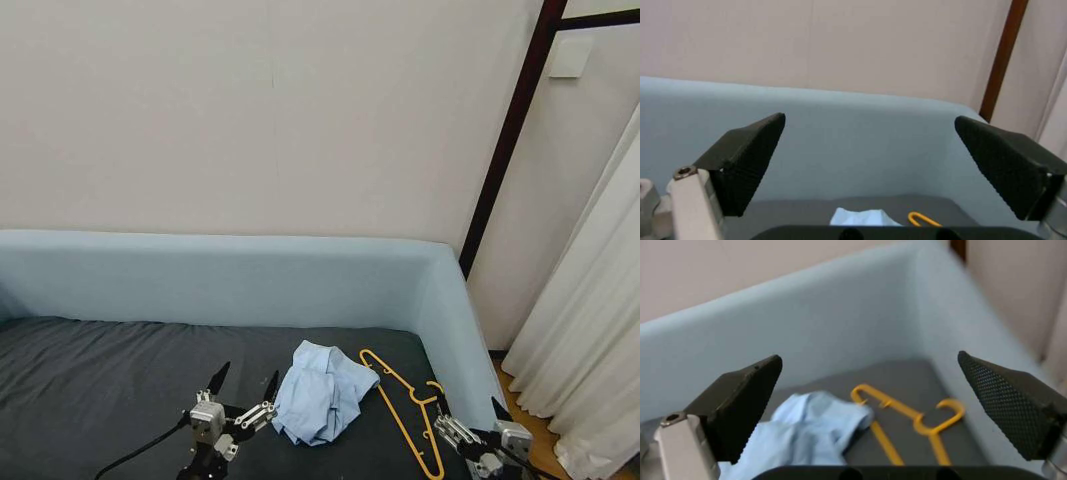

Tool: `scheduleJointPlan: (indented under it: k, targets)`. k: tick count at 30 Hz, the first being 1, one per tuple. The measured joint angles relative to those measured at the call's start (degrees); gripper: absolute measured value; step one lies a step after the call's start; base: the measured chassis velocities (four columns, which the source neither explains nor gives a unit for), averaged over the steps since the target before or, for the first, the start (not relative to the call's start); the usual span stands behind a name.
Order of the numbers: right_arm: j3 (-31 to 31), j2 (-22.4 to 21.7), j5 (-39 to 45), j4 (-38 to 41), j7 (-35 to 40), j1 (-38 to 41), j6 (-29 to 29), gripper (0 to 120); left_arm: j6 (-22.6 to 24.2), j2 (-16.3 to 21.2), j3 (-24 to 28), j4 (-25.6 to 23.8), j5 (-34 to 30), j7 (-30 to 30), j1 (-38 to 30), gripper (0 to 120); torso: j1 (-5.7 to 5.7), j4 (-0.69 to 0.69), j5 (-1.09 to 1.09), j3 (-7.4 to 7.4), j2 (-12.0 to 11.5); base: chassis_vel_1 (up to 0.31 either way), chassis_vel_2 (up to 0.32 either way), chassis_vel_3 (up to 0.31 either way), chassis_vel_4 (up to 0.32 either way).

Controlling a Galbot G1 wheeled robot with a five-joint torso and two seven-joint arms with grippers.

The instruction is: Pick up the clothes from the sofa and hang them on the clothes hanger.

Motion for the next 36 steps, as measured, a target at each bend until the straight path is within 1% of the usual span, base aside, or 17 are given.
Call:
scheduleJointPlan:
  k: [1, 2, 6, 10, 13, 14, 15, 18, 19, 20, 21, 22, 24, 25, 30, 35, 36]
  targets:
    - [-0.2, -1.0, 5.6, -0.3, 0.7, 2.4, -3.0, 100, -0.6, -0.1, -0.9, 0.2, 0.1, -0.4, 0.6, 100, 0.00, 0.03, 0.01, 0.00, 0.0, 0.000, 0.000, 0.000, 0.000]
    - [-0.2, -1.0, 5.6, -0.3, 0.7, 2.4, -3.0, 100, -0.6, -0.1, -0.9, 0.2, 0.1, -0.4, 0.6, 100, 0.00, 0.03, 0.01, 0.00, 0.0, 0.000, 0.000, 0.000, 0.000]
    - [-2.6, -3.3, 23.9, -4.3, 3.3, 11.5, -13.5, 100, -3.8, -0.6, -4.8, 1.8, 0.5, -1.1, 2.5, 100, 0.00, 0.04, 0.01, 0.00, 0.0, 0.000, 0.000, 0.000, 0.000]
    - [-7.6, -3.0, 28.2, -10.8, 3.9, 18.4, -16.8, 100, -6.4, -0.7, -8.8, 5.2, 0.5, -1.0, 2.6, 100, 0.00, 0.02, 0.01, 0.01, 0.0, 0.000, 0.000, 0.000, 0.000]
    - [-12.2, -0.6, 30.8, -18.8, 4.3, 26.2, -18.2, 100, -8.4, -0.6, -11.9, 9.7, -0.2, -0.9, 2.1, 100, 0.00, 0.03, -0.01, 0.01, 0.0, 0.000, 0.000, 0.000, 0.000]
    - [-12.2, -0.6, 30.8, -18.8, 4.3, 26.2, -18.2, 100, -8.4, -0.6, -11.9, 9.7, -0.2, -0.9, 2.1, 100, 0.00, 0.03, -0.01, 0.01, 0.0, 0.000, 0.000, 0.000, 0.000]
    - [-12.8, 1.0, 32.1, -21.8, 4.2, 28.8, -18.7, 100, -8.9, -0.6, -12.6, 10.8, -0.5, -0.9, 2.0, 100, 0.00, 0.02, -0.02, 0.01, 0.0, 0.000, 0.000, 0.000, 0.000]
    - [-10.8, 6.6, 39.9, -30.1, 5.6, 35.2, -21.4, 100, -10.0, -0.9, -14.1, 12.7, -0.8, -0.8, 2.0, 100, 0.00, 0.04, 0.00, 0.01, 0.0, 0.000, 0.000, 0.000, 0.000]
    - [-10.8, 6.6, 39.9, -30.1, 5.6, 35.2, -21.4, 100, -10.0, -0.9, -14.1, 12.7, -0.8, -0.8, 2.0, 100, 0.00, 0.04, 0.00, 0.01, 0.0, 0.000, 0.000, 0.000, 0.000]
    - [-9.5, 10.4, 43.2, -34.8, 8.1, 38.5, -21.9, 100, -10.6, -1.2, -14.7, 13.5, -0.9, -0.8, 2.1, 100, 0.01, 0.04, -0.01, 0.01, 0.0, 0.000, 0.000, 0.000, 0.000]
    - [-9.0, 12.3, 43.7, -37.6, 8.6, 39.9, -22.3, 100, -10.9, -1.3, -15.0, 13.8, -0.9, -0.7, 2.2, 100, 0.01, 0.07, -0.01, 0.01, 0.0, 0.000, 0.000, 0.000, 0.000]
    - [-8.7, 13.5, 43.7, -39.7, 8.7, 40.8, -22.7, 100, -11.0, -1.4, -15.2, 13.9, -0.9, -0.7, 2.2, 100, 0.01, 0.03, -0.01, 0.01, 0.0, 0.000, 0.000, 0.000, 0.000]
    - [-8.6, 15.4, 42.4, -43.1, 8.5, 42.0, -23.3, 100, -11.0, -1.6, -15.3, 13.8, -0.9, -0.7, 2.1, 100, 0.01, 0.01, -0.01, 0.01, 0.0, 0.000, 0.000, 0.000, 0.000]
    - [-8.6, 15.4, 42.4, -43.1, 8.5, 42.0, -23.3, 100, -11.0, -1.6, -15.3, 13.8, -0.9, -0.7, 2.1, 100, 0.01, 0.01, -0.01, 0.01, 0.0, 0.000, 0.000, 0.000, 0.000]
    - [-8.5, 19.0, 34.8, -51.1, 4.8, 44.2, -23.3, 100, -11.0, -1.3, -15.7, 13.1, -0.9, -0.7, 2.1, 100, 0.01, 0.02, 0.00, 0.01, 0.0, 0.000, 0.000, 0.000, 0.000]
    - [-7.8, 20.6, 32.6, -54.2, 3.1, 45.3, -23.2, 100, -10.9, -0.6, -15.9, 13.5, -1.7, -0.7, 1.8, 100, 0.01, 0.03, 0.00, 0.00, 0.0, 0.000, 0.000, 0.000, 0.000]
    - [-7.8, 20.8, 31.9, -54.7, 2.8, 45.4, -23.2, 98, -10.9, -0.4, -15.9, 13.7, -1.9, -0.7, 1.7, 100, 0.01, 0.03, 0.00, 0.00, 0.0, 0.000, 0.000, 0.000, 0.000]
